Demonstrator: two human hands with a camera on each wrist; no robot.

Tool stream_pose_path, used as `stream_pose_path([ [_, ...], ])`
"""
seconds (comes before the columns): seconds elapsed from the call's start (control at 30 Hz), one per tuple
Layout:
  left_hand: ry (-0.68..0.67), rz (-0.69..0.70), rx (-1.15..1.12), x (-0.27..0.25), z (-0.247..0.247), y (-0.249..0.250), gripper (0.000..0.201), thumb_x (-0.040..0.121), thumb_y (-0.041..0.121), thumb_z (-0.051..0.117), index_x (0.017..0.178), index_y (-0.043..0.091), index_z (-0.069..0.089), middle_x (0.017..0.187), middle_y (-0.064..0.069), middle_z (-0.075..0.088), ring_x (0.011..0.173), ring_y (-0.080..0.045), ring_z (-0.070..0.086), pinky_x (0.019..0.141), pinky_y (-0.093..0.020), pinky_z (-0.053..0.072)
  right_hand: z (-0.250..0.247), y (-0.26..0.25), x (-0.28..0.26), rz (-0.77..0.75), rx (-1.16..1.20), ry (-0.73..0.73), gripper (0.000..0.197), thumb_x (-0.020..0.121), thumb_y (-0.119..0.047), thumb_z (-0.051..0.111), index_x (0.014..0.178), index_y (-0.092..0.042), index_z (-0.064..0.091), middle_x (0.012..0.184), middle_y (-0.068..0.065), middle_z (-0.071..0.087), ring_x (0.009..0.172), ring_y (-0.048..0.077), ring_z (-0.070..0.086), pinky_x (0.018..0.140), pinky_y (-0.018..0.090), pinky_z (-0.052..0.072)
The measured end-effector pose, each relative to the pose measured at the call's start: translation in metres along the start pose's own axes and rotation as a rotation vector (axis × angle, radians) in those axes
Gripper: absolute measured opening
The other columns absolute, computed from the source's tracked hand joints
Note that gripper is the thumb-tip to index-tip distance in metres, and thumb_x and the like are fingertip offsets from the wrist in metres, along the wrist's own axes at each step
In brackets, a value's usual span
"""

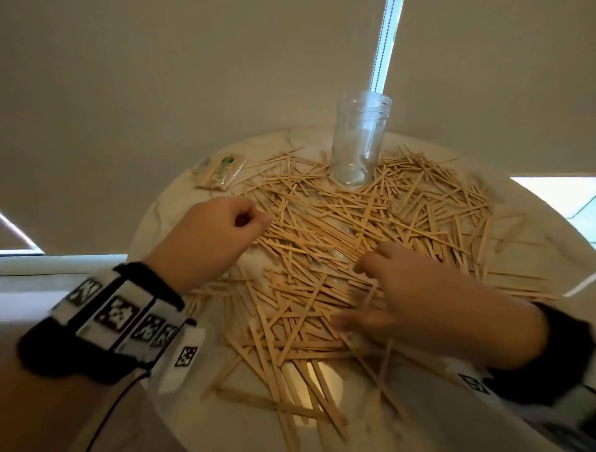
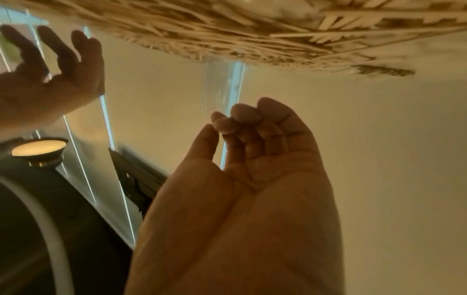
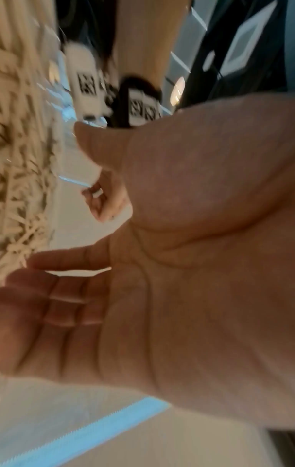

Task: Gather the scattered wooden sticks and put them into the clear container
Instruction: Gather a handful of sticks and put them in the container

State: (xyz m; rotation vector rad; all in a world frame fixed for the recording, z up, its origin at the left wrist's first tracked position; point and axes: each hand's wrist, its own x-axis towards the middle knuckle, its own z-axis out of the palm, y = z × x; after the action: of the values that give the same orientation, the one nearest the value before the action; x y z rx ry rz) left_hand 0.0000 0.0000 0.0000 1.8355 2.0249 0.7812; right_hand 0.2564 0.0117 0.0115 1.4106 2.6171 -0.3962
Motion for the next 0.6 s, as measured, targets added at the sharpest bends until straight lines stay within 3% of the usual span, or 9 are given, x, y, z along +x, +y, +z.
stream_pose_path([
  [0.07, -0.005, -0.041, 0.078, 0.019, 0.004, -0.007, 0.025, 0.096, 0.048, 0.058, 0.089, 0.025, 0.065, 0.083, 0.007, 0.065, 0.077, -0.009, 0.061, 0.06, -0.023, 0.042, 0.005, -0.009, 0.012, -0.047, -0.132, -0.101, 0.114, 0.062, -0.094, 0.049, 0.15, -0.024, 0.03, 0.146, -0.003, 0.034, 0.131, 0.017, 0.037, 0.109, 0.035, 0.041],
  [0.13, -0.075, -0.164, 0.186, 0.04, 0.007, -0.019, 0.029, 0.09, 0.052, 0.065, 0.105, 0.027, 0.066, 0.112, 0.002, 0.066, 0.101, -0.016, 0.061, 0.075, -0.026, 0.049, 0.013, -0.017, 0.02, -0.078, -0.23, -0.168, 0.118, 0.062, -0.09, 0.057, 0.15, -0.016, 0.029, 0.146, 0.004, 0.034, 0.132, 0.023, 0.037, 0.11, 0.04, 0.041],
  [0.2, -0.14, -0.324, 0.354, 0.056, 0.01, -0.03, 0.066, 0.079, 0.064, 0.071, 0.132, 0.026, 0.057, 0.142, -0.01, 0.05, 0.124, -0.03, 0.051, 0.099, -0.042, 0.048, 0.018, -0.018, 0.028, -0.08, -0.219, -0.162, 0.104, 0.069, -0.08, 0.064, 0.144, -0.013, 0.036, 0.137, 0.006, 0.041, 0.122, 0.023, 0.043, 0.104, 0.04, 0.046],
  [0.23, -0.175, -0.395, 0.429, 0.061, 0.012, -0.034, 0.085, 0.074, 0.069, 0.072, 0.142, 0.023, 0.049, 0.149, -0.015, 0.042, 0.13, -0.035, 0.046, 0.105, -0.045, 0.043, 0.018, -0.017, 0.032, -0.084, -0.208, -0.154, 0.091, 0.074, -0.072, 0.066, 0.139, -0.014, 0.04, 0.131, 0.005, 0.045, 0.114, 0.021, 0.047, 0.099, 0.038, 0.049],
  [0.3, -0.247, -0.467, 0.517, 0.067, 0.018, -0.038, 0.095, 0.072, 0.074, 0.071, 0.14, 0.014, 0.045, 0.146, -0.019, 0.043, 0.13, -0.037, 0.045, 0.107, -0.045, 0.041, 0.016, -0.014, 0.039, -0.097, -0.185, -0.13, 0.064, 0.083, -0.057, 0.067, 0.129, -0.017, 0.048, 0.118, 0.001, 0.051, 0.101, 0.017, 0.052, 0.09, 0.034, 0.052],
  [0.4, -0.275, -0.448, 0.568, 0.075, 0.028, -0.035, 0.064, 0.076, 0.075, 0.066, 0.092, 0.014, 0.052, 0.127, -0.017, 0.057, 0.114, -0.033, 0.054, 0.098, -0.043, 0.047, 0.015, -0.006, 0.049, -0.066, -0.154, -0.123, 0.045, 0.087, -0.046, 0.067, 0.121, -0.02, 0.053, 0.106, -0.003, 0.056, 0.093, 0.016, 0.058, 0.084, 0.034, 0.057],
  [0.43, -0.268, -0.438, 0.567, 0.076, 0.03, -0.03, 0.06, 0.078, 0.072, 0.066, 0.087, 0.015, 0.051, 0.125, -0.017, 0.057, 0.113, -0.032, 0.054, 0.096, -0.042, 0.047, 0.016, -0.002, 0.052, -0.053, -0.143, -0.123, 0.041, 0.087, -0.044, 0.066, 0.119, -0.02, 0.054, 0.103, -0.003, 0.057, 0.091, 0.016, 0.058, 0.082, 0.033, 0.057],
  [0.53, -0.27, -0.397, 0.531, 0.078, 0.033, -0.015, 0.053, 0.093, 0.054, 0.06, 0.111, 0.005, 0.06, 0.122, -0.014, 0.06, 0.119, -0.031, 0.054, 0.1, -0.037, 0.042, 0.017, 0.006, 0.059, -0.027, -0.129, -0.092, 0.038, 0.088, -0.041, 0.065, 0.119, -0.023, 0.055, 0.102, -0.004, 0.055, 0.089, 0.015, 0.057, 0.079, 0.031, 0.056],
  [0.6, -0.268, -0.356, 0.403, 0.079, 0.034, -0.01, 0.048, 0.096, 0.045, 0.061, 0.116, 0.002, 0.063, 0.119, -0.012, 0.065, 0.113, -0.029, 0.06, 0.096, -0.036, 0.045, 0.017, 0.01, 0.064, -0.021, -0.137, -0.064, 0.036, 0.089, -0.039, 0.064, 0.12, -0.024, 0.055, 0.103, -0.003, 0.054, 0.09, 0.016, 0.057, 0.08, 0.032, 0.056],
])
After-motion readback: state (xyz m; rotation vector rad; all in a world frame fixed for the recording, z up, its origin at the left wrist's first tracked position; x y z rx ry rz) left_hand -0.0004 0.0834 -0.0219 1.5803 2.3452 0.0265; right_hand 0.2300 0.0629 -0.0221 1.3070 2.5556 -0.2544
